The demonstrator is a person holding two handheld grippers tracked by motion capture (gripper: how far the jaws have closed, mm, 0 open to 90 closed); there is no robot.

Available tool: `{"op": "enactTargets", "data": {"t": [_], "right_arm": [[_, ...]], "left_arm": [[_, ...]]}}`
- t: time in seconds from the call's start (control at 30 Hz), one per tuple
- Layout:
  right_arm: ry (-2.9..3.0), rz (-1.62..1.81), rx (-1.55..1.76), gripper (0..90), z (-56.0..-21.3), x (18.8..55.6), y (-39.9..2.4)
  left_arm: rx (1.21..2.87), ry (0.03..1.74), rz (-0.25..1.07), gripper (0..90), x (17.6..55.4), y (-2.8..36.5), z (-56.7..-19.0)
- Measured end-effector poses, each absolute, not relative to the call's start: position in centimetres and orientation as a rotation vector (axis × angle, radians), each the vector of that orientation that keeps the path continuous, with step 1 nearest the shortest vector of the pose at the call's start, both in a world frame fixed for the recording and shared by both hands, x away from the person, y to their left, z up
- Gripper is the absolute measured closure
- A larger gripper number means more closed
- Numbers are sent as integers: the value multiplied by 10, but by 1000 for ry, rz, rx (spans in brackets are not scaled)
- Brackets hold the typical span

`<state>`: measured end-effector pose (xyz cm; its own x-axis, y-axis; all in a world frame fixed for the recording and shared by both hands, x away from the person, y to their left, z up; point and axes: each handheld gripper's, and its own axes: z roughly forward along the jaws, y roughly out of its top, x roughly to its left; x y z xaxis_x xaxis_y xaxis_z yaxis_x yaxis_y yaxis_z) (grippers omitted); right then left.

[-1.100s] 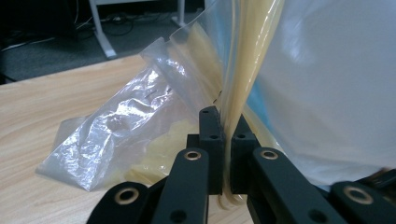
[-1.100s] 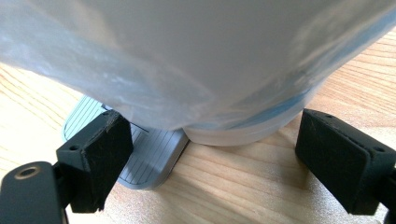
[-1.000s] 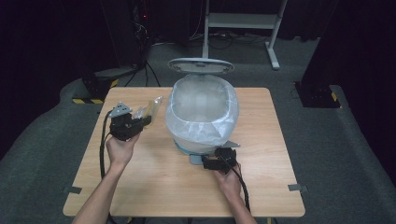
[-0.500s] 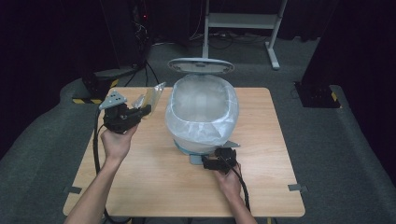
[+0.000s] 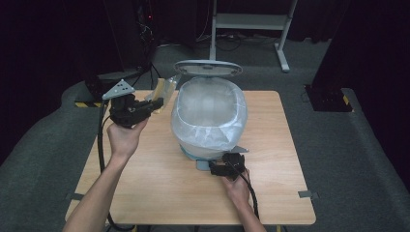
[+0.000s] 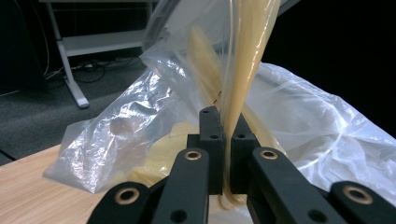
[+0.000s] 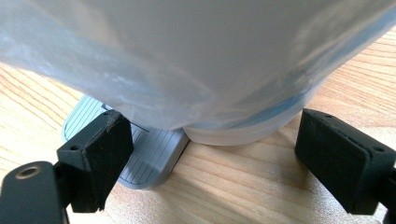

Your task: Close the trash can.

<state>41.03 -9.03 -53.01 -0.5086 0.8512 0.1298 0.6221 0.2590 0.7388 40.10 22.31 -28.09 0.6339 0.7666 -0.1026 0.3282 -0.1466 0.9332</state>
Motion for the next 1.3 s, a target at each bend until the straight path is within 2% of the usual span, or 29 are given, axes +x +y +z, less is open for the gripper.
{"op": "enactTargets", "data": {"t": [0.7,1.17,1.3], "right_arm": [[2233,1108,1371,112,-530,410,-89],[2232,1106,1368,113,-530,410,-90],[2232,1106,1369,112,-530,410,-90]], "left_arm": [[1816,825,407,875,433,147,-274],[1887,820,383,868,448,119,-284],[1905,807,394,841,449,114,-286]]}}
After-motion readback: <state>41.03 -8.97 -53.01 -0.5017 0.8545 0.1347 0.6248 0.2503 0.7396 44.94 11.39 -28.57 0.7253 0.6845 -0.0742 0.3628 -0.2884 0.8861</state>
